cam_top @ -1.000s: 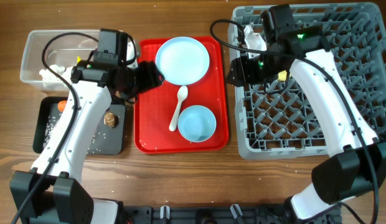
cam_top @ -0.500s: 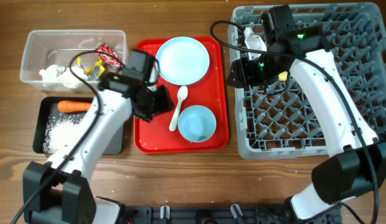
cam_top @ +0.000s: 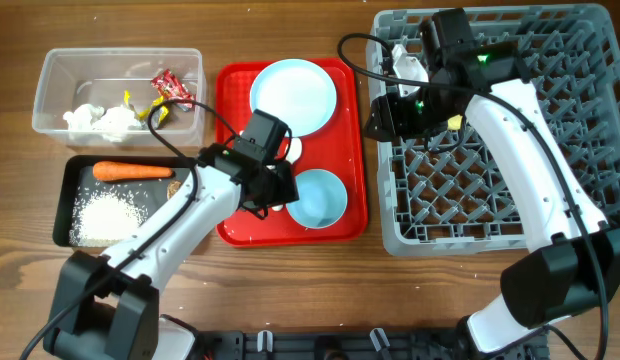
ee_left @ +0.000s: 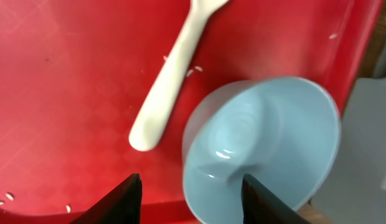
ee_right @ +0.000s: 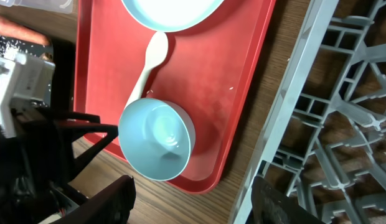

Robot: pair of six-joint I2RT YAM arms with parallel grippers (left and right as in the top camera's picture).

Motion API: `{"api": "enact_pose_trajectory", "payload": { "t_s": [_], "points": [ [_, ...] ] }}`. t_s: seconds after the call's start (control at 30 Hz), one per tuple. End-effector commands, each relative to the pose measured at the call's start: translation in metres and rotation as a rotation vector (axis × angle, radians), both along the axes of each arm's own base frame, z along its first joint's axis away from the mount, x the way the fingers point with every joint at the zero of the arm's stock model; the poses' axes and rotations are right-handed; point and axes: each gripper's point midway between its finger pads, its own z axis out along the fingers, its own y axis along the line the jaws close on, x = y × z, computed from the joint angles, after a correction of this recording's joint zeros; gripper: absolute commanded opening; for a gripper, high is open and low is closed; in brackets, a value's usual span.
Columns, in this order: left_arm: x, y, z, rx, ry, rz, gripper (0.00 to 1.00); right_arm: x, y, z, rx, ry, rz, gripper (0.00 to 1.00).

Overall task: Sort waste into correct bins and load items into the dishwasher rack
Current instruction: 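Move the left gripper over the light-blue bowl on the red tray, then lower the left gripper and close it on the light-blue bowl rim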

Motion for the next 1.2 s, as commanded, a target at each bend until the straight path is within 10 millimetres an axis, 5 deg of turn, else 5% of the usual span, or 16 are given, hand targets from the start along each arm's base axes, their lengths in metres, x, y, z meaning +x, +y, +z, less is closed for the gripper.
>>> {"api": "enact_pose_trajectory", "payload": {
  "t_s": [0.0, 0.73, 0.97, 1.17],
  "points": [
    [-0.003, 0.006, -0.015, 0.022, -0.003, 0.04, 0.51, -0.001, 0.005, 0.011, 0.026, -0.013, -0.002, 0.62],
    [-0.017, -0.011, -0.04, 0.011, 0.033, 0.039, 0.43, -0.001, 0.005, 0.011, 0.026, -0.014, -0.001, 0.62],
    [-0.016, -0.011, -0.041, 0.016, 0.028, 0.037, 0.15, -0.002, 0.004, 0.011, 0.024, -0.011, 0.0, 0.62],
    [-0.015, -0.012, -0.04, 0.012, 0.023, 0.037, 0.04, -0.002, 0.004, 0.011, 0.024, -0.011, 0.0, 0.62]
  ]
}}
